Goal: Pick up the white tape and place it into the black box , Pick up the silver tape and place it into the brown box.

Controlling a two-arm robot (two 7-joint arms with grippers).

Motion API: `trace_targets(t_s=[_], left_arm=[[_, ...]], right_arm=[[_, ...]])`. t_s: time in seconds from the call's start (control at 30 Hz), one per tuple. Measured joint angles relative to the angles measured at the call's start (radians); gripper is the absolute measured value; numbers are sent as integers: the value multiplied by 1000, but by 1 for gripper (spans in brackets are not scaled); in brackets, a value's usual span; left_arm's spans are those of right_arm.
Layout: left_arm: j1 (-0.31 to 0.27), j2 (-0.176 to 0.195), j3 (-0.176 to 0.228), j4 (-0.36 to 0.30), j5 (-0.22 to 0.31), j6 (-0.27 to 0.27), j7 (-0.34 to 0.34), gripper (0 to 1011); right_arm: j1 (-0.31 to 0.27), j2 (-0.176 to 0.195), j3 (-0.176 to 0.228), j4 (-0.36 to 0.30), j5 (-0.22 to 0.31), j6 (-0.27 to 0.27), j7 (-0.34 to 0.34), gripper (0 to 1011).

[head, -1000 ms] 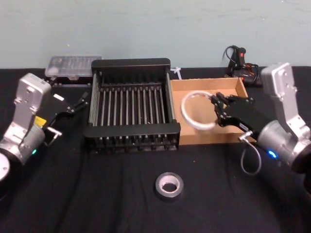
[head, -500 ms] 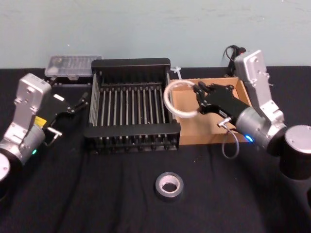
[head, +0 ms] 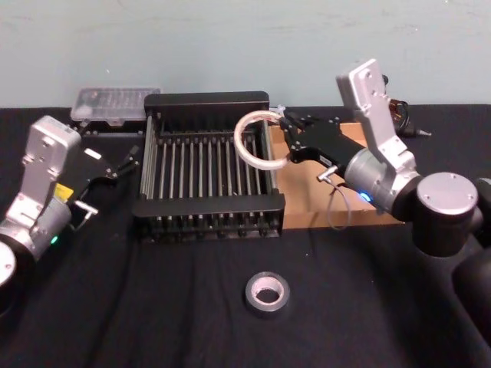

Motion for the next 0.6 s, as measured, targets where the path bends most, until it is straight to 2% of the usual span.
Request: trace_targets(t_s=[0.3,0.6], left_arm=[[0,0,0,0,0,0,0,1001],[0,0,0,0,0,0,0,1001]], right_arm=[[54,-35,-34,75,-38,-27,7,93],[107,-69,-47,160,-54,-54,17,92]])
